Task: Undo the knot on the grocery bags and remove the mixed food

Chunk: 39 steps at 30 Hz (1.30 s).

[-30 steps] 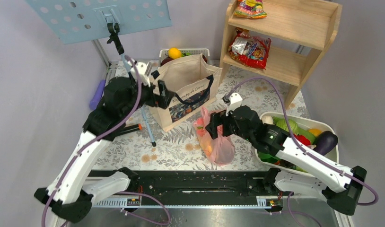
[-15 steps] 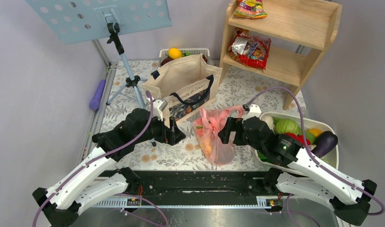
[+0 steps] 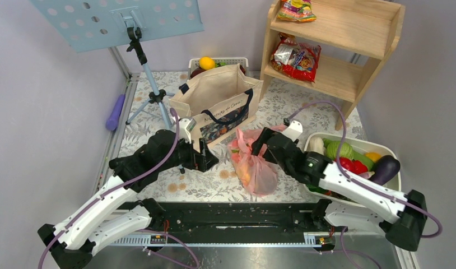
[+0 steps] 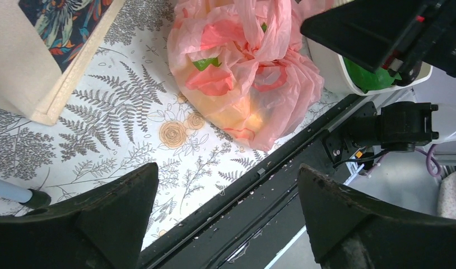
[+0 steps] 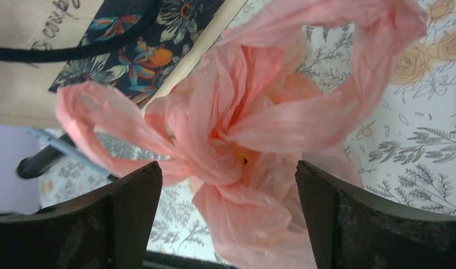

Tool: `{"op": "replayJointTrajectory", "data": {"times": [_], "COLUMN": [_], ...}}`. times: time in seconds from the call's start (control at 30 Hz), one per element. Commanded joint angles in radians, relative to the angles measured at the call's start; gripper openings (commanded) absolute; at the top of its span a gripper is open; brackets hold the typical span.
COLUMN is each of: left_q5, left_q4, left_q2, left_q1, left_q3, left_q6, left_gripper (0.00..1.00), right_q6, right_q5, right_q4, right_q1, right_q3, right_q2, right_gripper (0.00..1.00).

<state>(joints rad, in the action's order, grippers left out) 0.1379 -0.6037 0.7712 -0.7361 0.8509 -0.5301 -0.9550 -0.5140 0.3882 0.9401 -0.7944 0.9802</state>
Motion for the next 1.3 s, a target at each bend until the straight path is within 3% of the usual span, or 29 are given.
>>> {"op": "replayJointTrajectory", "data": {"times": [0.0, 0.4, 0.53, 0.67, 1.0, 1.13, 1.27], "left_q5": [-0.046, -0.082, -0.096, -0.1, -0.099, -0.04, 0.007], "left_q4": [-0.004, -0.066, -0.072, -0.086, -0.068, 0.0, 0.059], "left_q2": [-0.035, -0.069, -0.099, -0.119, -0.159, -0.151, -0.128], "left_q1": [-0.002, -0.003, -0.002, -0.001, -0.001, -0.001, -0.001], "left_q3": [0.002, 0.035, 0.029, 0.039, 0.061, 0.014, -0.043], "left_q6": [0.031, 0.072, 0.077, 0.083, 0.121, 0.128, 0.133], "left_gripper": [0.93, 0.94, 0.95, 0.95, 0.97, 0.97, 0.97], "right_q6": [-0.002, 0.057, 0.081, 0.199, 0.596, 0.672, 0.695], "right_q5": [-0.117, 0.001, 0.104, 0.247, 0.734, 0.744, 0.754], "right_q4": [-0.042, -0.229, -0.335, -0.46, -0.208, -0.124, -0.146], "right_q1": [0.008, 0.008, 0.008, 0.007, 0.005, 0.004, 0.002], "right_q3": [-0.11, -0.178, -0.154, -0.141, -0.341, -0.378, -0.351], "right_q2": [0.123, 0.404, 0.431, 0.424, 0.397, 0.418, 0.445], "right_gripper": [0.93, 0.68, 0.48, 0.01, 0.0, 0.0, 0.0]}}
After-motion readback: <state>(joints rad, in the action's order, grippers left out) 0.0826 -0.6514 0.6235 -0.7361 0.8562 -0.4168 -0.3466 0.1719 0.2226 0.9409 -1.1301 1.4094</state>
